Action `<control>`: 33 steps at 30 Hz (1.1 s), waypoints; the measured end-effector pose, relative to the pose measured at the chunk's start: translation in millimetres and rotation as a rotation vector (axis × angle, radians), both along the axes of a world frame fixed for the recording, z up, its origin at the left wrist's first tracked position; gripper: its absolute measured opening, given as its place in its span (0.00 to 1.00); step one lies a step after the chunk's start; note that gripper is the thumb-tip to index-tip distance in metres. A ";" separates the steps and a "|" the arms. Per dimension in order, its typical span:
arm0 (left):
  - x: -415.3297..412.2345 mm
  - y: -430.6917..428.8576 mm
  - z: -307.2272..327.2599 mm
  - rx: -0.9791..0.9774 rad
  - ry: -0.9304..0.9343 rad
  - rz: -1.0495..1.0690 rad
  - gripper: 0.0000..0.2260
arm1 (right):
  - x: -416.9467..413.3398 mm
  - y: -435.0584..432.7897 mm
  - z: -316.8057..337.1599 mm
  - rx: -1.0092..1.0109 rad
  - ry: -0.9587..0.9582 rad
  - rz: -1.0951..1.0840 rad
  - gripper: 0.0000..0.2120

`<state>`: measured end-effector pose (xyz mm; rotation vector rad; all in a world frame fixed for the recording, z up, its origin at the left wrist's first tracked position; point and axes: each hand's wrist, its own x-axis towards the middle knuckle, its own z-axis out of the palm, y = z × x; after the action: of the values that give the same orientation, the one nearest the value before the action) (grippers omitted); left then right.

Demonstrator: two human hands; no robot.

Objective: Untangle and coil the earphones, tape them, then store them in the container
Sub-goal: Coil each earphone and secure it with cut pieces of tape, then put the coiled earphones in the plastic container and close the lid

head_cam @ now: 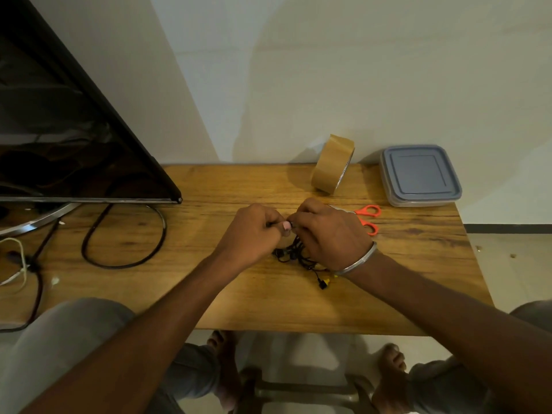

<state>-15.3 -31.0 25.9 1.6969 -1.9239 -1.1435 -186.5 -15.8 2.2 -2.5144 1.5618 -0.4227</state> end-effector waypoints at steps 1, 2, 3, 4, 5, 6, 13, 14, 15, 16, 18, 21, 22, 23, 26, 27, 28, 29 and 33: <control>0.8 -1.2 -0.4 0.036 0.037 0.021 0.11 | -0.5 0.1 -0.4 -0.006 -0.003 0.002 0.10; 1.7 -2.7 -0.7 0.074 0.072 0.042 0.12 | -1.0 0.4 -0.4 -0.016 -0.011 0.001 0.11; 2.5 -3.7 -0.7 0.111 0.097 0.058 0.13 | -1.2 0.7 -0.7 -0.030 -0.018 -0.003 0.11; 3.1 -3.9 -0.5 0.145 0.115 0.069 0.13 | -1.4 1.2 -1.7 -0.046 -0.018 -0.007 0.12; 3.5 -3.8 -0.5 0.174 0.131 0.075 0.13 | -1.3 1.7 -2.2 -0.053 -0.016 -0.010 0.14; 4.1 -3.2 -1.3 0.201 0.148 0.076 0.12 | -0.8 2.2 -2.3 -0.052 -0.014 -0.017 0.16; 12.7 -3.2 -13.4 0.289 0.138 0.032 0.11 | 1.1 5.2 -4.7 0.157 -0.050 -0.099 0.13; 13.2 -3.2 -15.3 0.311 0.133 0.033 0.10 | 1.5 5.2 -4.3 0.192 -0.057 -0.114 0.15; 13.6 -2.6 -17.3 0.328 0.127 0.033 0.10 | 1.7 5.2 -3.7 0.212 -0.051 -0.118 0.17; 14.1 -2.0 -19.7 0.332 0.115 0.035 0.10 | 2.0 5.2 -3.8 0.228 -0.035 -0.117 0.19; 15.3 -1.5 -24.8 0.276 0.054 0.033 0.08 | 1.4 4.8 -1.8 0.259 -0.030 -0.109 0.23; 17.3 -2.4 -32.3 0.128 -0.059 0.027 0.04 | -6.9 -3.0 10.9 0.210 -0.079 -0.143 0.23; 17.0 -2.6 -33.6 0.096 -0.066 0.033 0.04 | -13.9 -8.9 17.2 0.162 -0.100 -0.186 0.20; 16.6 -3.1 -34.2 0.069 -0.072 0.032 0.06 | -23.2 -15.9 25.5 0.129 -0.114 -0.243 0.17; 17.5 -8.2 -33.1 0.066 -0.072 0.031 0.18 | -64.7 -36.8 46.0 0.149 -0.061 -0.445 0.11; 18.0 -10.9 -32.1 0.073 -0.054 0.049 0.19 | -80.6 -40.1 50.3 0.154 -0.031 -0.506 0.10; 18.1 -12.6 -30.1 0.057 -0.038 0.074 0.18 | -95.7 -42.5 51.5 0.164 -0.008 -0.557 0.09; 18.1 -13.4 -28.1 0.013 -0.023 0.101 0.14 | -107.5 -43.5 52.3 0.172 0.011 -0.594 0.08; -3.6 -6.0 -14.2 -0.238 0.121 0.069 0.04 | -133.1 -47.4 43.6 0.201 0.127 -0.634 0.18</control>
<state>-19.0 -37.0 11.7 1.5199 -1.8315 -0.9276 -319.6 -63.2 45.9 -1.8875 2.3078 -0.1582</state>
